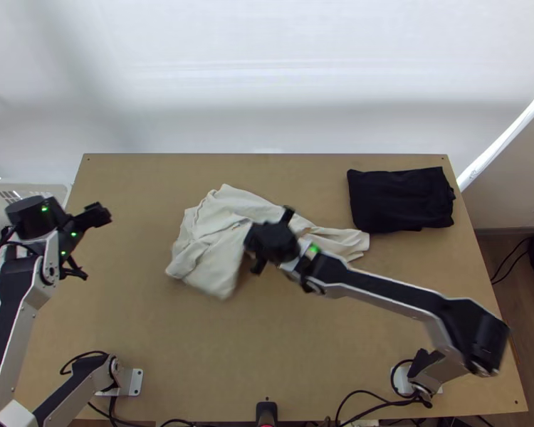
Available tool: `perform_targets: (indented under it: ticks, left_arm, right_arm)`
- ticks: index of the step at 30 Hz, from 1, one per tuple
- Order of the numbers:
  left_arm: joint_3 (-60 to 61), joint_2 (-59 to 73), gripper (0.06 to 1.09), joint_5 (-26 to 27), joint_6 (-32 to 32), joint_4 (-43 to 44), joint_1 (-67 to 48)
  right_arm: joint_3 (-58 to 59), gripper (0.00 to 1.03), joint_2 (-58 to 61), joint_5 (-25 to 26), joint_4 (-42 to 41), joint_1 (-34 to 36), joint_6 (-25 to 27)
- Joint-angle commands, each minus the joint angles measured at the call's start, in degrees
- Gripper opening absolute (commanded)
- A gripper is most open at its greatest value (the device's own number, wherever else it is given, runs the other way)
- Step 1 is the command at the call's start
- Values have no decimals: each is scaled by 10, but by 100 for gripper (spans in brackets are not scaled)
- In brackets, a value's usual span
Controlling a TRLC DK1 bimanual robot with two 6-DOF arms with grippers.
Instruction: Fold the t-shirt
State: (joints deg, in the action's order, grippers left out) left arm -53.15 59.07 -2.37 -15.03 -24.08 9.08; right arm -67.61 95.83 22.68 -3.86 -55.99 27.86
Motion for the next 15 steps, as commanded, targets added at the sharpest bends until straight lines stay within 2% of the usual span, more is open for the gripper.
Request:
perform_targets:
  ticks: [1, 3, 11, 15]
  left_arm:
    - [8, 22, 104, 13, -12, 0, -41]
    - [16, 47, 104, 28, -13, -3, -65]
    - [24, 184, 104, 30, -9, 34, -128]
    - [3, 243, 104, 109, -26, 15, -132]
  right_arm:
    - [-24, 3, -46, 25, 18, 18, -54]
    - [-26, 3, -60, 33, 19, 32, -60]
    - [-25, 3, -87, 44, 33, 75, -74]
    - [-17, 3, -95, 46, 34, 90, -78]
